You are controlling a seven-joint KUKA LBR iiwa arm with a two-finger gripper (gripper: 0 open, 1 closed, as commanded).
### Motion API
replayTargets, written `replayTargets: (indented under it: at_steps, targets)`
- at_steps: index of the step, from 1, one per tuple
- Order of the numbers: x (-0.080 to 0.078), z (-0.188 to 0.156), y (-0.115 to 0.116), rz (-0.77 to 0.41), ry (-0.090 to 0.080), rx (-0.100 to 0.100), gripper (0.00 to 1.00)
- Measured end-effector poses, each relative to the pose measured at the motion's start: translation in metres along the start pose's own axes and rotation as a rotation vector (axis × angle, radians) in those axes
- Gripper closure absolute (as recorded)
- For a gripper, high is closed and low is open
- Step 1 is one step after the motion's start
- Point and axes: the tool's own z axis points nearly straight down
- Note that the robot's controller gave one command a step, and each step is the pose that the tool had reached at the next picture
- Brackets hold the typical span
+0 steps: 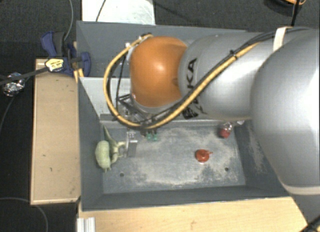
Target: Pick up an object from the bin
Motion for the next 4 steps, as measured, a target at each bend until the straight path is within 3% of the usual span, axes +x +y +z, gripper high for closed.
replayTargets:
  at_steps: [1,2,3,4]
  targets:
    - [-0.002,-0.005,-0.001,0.006,-0.007,-0.002,0.00]
    - [-0.014,0.038,0.010,0.220,-0.012,-0.005,0.00]
    - [-0.011,0.089,0.015,0.350,0.000,0.000,0.00]
    - [-0.011,0.076,0.025,0.147,-0.013,-0.004,0.00]
